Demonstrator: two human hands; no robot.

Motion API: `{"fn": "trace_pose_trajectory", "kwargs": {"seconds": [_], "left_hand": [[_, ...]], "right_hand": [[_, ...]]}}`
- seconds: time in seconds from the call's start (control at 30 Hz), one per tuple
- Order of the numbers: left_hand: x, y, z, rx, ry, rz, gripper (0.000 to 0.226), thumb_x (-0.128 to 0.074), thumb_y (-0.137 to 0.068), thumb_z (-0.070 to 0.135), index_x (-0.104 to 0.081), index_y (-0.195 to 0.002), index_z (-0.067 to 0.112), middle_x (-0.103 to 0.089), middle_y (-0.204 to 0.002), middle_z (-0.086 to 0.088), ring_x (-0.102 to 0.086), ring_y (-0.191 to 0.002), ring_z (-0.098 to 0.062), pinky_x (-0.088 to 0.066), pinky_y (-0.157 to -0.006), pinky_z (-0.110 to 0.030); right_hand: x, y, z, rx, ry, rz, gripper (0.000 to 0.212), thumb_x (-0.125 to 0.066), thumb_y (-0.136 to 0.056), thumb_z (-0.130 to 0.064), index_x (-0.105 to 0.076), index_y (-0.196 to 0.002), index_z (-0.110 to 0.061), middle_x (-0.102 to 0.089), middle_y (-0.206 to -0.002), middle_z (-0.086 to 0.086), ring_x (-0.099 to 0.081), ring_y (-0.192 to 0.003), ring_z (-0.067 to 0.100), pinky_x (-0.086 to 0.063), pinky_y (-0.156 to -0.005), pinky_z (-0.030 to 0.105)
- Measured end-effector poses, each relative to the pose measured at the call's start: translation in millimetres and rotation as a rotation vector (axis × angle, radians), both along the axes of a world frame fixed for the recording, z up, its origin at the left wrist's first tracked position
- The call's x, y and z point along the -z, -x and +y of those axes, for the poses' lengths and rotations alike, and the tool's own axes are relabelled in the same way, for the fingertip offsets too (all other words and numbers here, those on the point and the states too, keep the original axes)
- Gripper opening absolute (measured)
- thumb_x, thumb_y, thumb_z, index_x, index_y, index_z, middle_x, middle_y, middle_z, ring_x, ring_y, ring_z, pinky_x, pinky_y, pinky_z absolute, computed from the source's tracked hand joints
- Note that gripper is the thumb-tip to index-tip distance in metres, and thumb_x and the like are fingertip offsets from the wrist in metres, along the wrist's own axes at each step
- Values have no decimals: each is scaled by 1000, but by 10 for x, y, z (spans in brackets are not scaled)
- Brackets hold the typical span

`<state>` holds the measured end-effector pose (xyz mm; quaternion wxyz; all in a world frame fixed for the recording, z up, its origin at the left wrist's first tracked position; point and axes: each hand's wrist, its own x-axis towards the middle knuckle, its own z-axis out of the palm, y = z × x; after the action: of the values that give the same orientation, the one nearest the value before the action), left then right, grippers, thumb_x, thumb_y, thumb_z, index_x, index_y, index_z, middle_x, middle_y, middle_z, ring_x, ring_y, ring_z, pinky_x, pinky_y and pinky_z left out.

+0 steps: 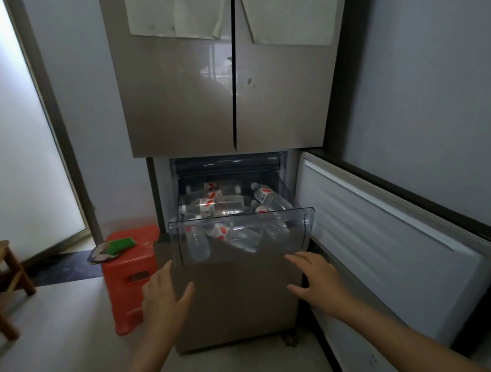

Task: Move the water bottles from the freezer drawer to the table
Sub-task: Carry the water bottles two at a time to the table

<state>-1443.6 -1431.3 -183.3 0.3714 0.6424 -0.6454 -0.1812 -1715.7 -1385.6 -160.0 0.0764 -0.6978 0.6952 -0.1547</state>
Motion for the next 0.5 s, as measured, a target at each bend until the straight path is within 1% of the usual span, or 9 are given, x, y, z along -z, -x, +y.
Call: {"fn": "trace_pose_trajectory", "kwargs": {"seconds": [0.07,0.13,0.2,0.23,0.27,0.33,0.37,0.43,0.5], "left_hand": [[68,66,-169,15,-20,-6,52,-64,-83,20,-47,-130,7,-48,-131,-19,-40,-120,-36,-37,-96,-47],[108,51,-134,15,-24,-3,46,-62,-82,27,-55,-122,6,-52,-124,-20,-43,-114,-37,-42,-92,-47],[67,79,-52,35,-12,8,53,-51,-73,36,-60,-115,6,-54,-120,-19,-45,-111,-38,-44,-89,-47],[278,383,-659,14,-27,-1,56,-48,-70,37,-60,-114,5,-54,-120,-19,-45,-111,-38,-44,-89,-47],[271,463,-782,3,-37,23,58,-46,-70,41,-61,-114,5,-54,-121,-19,-45,-111,-37,-45,-89,-47],[209,462,-871,18,-19,0,61,-46,-72,47,-61,-112,5,-54,-120,-18,-45,-111,-36,-46,-89,-47],[217,447,-910,16,-9,-9,55,-51,-75,44,-62,-110,4,-55,-119,-18,-46,-111,-35,-44,-89,-46],[167,513,-1081,-6,16,-32,36,-62,-81,26,-63,-109,4,-55,-119,-17,-46,-112,-34,-38,-92,-42],[58,665,-1356,-20,64,-32,31,-65,-82,14,-62,-111,5,-55,-120,-16,-45,-113,-32,-34,-93,-37]], "right_hand": [[72,50,-156,6,-29,-27,64,-56,-89,-37,-26,-144,-29,-27,-149,-2,-20,-139,14,-19,-110,31],[185,56,-139,-5,-49,-26,65,-56,-89,-39,-24,-145,-30,-26,-150,-3,-19,-139,13,-19,-111,30],[148,48,-168,1,-68,-20,65,-56,-89,-39,-24,-145,-30,-26,-150,-4,-19,-139,12,-19,-111,30],[331,377,-849,-25,-81,-54,65,-56,-89,-39,-24,-144,-30,-27,-149,-4,-20,-138,12,-20,-111,30],[350,455,-997,-14,-92,-67,65,-56,-88,-39,-25,-144,-29,-28,-149,-4,-22,-138,13,-21,-111,30],[264,427,-1126,-28,-67,-55,64,-58,-87,-38,-28,-143,-28,-31,-147,-3,-25,-137,14,-24,-110,31],[266,412,-1166,-38,-49,-65,63,-59,-87,-37,-30,-142,-27,-33,-146,-3,-26,-136,15,-25,-111,33],[266,481,-1381,-57,-14,-127,63,-60,-86,-35,-32,-142,-26,-34,-146,-2,-27,-136,16,-25,-112,35],[186,550,-1737,-85,4,-148,63,-60,-87,-34,-32,-142,-24,-33,-147,-2,-26,-137,17,-24,-113,35]]}}
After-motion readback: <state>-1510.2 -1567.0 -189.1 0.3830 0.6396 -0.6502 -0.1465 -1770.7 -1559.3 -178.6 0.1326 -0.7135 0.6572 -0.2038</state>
